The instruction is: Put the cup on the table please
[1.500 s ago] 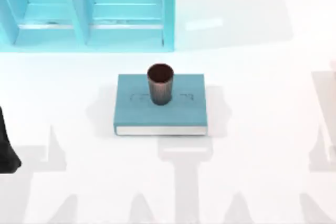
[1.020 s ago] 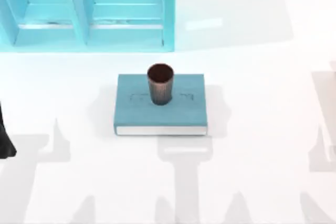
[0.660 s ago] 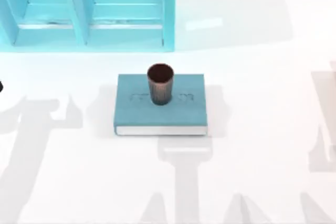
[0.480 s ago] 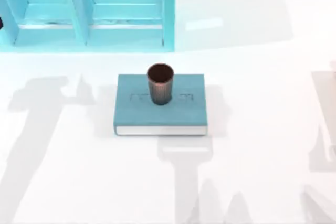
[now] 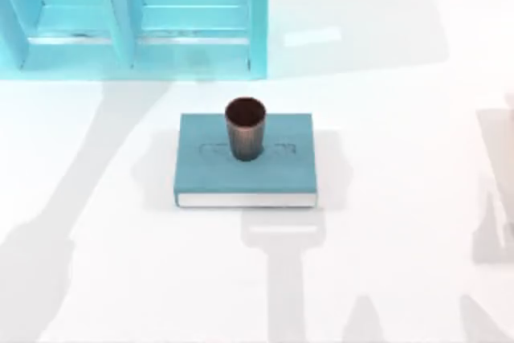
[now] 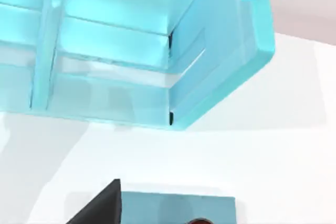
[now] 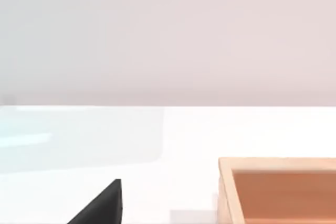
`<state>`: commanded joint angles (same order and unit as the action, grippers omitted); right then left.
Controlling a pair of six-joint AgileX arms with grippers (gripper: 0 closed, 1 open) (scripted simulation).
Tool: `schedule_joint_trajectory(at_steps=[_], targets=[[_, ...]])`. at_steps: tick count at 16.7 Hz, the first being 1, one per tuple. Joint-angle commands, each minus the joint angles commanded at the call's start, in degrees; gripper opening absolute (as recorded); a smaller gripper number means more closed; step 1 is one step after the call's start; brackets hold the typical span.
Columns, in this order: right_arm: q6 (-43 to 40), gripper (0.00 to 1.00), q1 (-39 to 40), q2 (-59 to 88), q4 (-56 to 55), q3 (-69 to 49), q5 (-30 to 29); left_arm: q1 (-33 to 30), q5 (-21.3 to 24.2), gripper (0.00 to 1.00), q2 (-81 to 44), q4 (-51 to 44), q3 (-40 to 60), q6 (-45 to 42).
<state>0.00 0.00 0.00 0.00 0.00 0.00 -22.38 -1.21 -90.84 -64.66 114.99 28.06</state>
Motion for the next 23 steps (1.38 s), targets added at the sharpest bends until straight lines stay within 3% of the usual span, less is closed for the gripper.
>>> schedule_joint_trajectory(at_steps=[5,10,18,19,23], targets=[[0.0,1.0,0.0,0.0,0.0,0.0,0.0,-8.3,-0.4,1.0,-28.3,-19.5,28.4,4.9],[0.0,1.0,0.0,0.0,0.0,0.0,0.0,-14.2,-1.3,1.0,-49.3,-35.1,46.2,7.4],[0.0,1.0,0.0,0.0,0.0,0.0,0.0,-16.1,-1.8,1.0,-55.7,-40.7,51.3,8.2],[0.0,1.0,0.0,0.0,0.0,0.0,0.0,-15.9,-1.5,1.0,-59.0,-39.6,57.4,8.2],[0.0,1.0,0.0,0.0,0.0,0.0,0.0,-15.9,-1.6,1.0,-59.4,-39.4,54.7,8.0]])
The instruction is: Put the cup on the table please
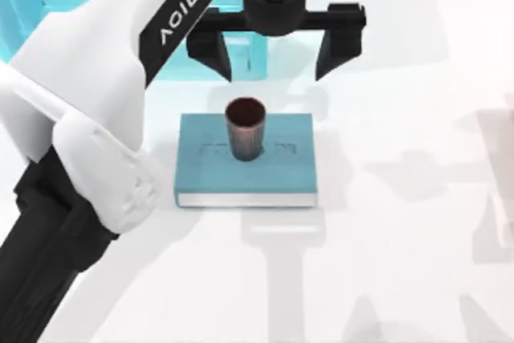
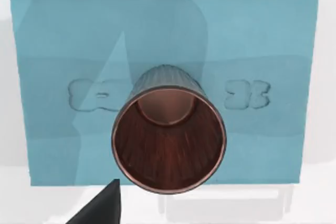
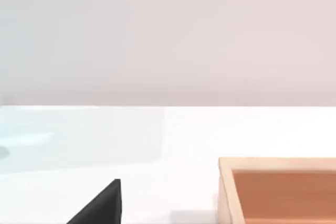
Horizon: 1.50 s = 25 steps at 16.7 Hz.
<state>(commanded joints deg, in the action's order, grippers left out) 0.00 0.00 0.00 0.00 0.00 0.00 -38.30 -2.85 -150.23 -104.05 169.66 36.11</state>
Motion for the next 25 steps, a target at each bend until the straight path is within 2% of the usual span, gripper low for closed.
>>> schedule_joint_trajectory(at_steps=[6,18,25], targets=[[0.0,1.0,0.0,0.0,0.0,0.0,0.0,0.2,-0.1,1.0,2.9,6.3,-10.5,-0.2],[0.0,1.0,0.0,0.0,0.0,0.0,0.0,0.6,-0.2,1.0,11.9,25.7,-38.8,-0.6],[0.0,1.0,0.0,0.0,0.0,0.0,0.0,0.7,-0.2,1.0,14.3,31.1,-46.6,-0.6]])
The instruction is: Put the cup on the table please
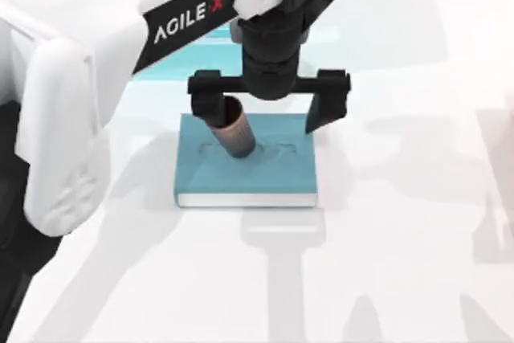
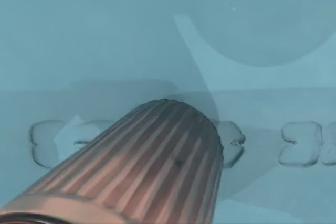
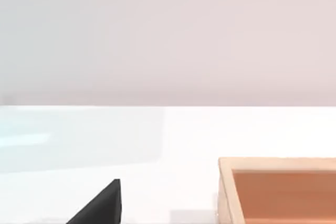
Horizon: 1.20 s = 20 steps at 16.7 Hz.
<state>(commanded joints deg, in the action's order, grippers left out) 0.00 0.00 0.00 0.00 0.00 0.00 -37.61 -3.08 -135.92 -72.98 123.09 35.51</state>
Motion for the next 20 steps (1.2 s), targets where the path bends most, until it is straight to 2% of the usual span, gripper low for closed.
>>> schedule_joint_trajectory(at_steps=[4,17,20], targets=[[0.0,1.0,0.0,0.0,0.0,0.0,0.0,0.0,0.0,1.0,0.0,0.0,0.0,0.0],[0.0,1.0,0.0,0.0,0.0,0.0,0.0,0.0,0.0,0.02,0.0,0.0,0.0,0.0],[0.0,1.0,0.0,0.0,0.0,0.0,0.0,0.0,0.0,0.0,0.0,0.0,0.0,0.0]])
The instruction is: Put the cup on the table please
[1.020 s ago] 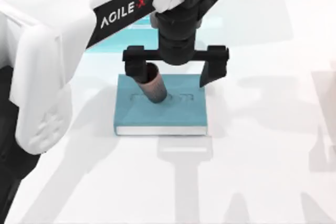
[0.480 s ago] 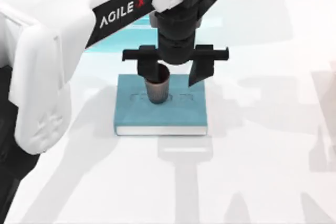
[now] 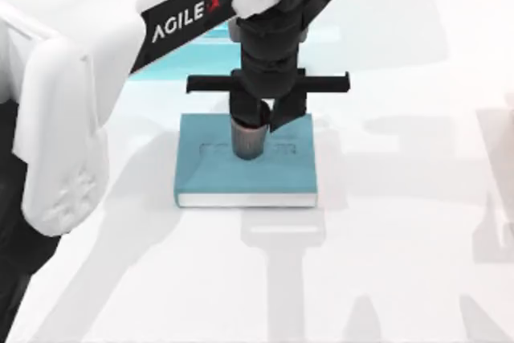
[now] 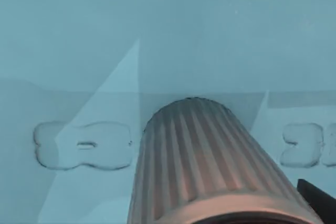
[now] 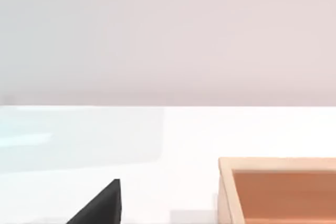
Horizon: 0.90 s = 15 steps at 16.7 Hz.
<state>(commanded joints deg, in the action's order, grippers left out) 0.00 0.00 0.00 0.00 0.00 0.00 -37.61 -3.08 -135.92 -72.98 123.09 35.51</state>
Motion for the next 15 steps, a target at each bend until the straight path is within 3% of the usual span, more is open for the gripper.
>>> schedule_joint_trajectory(at_steps=[9,15], targets=[[0.0,1.0,0.0,0.0,0.0,0.0,0.0,-0.2,-0.1,0.0,-0.7,-1.3,0.7,-0.1],[0.0,1.0,0.0,0.0,0.0,0.0,0.0,-0.3,0.0,0.0,-1.6,-7.2,8.6,0.1]])
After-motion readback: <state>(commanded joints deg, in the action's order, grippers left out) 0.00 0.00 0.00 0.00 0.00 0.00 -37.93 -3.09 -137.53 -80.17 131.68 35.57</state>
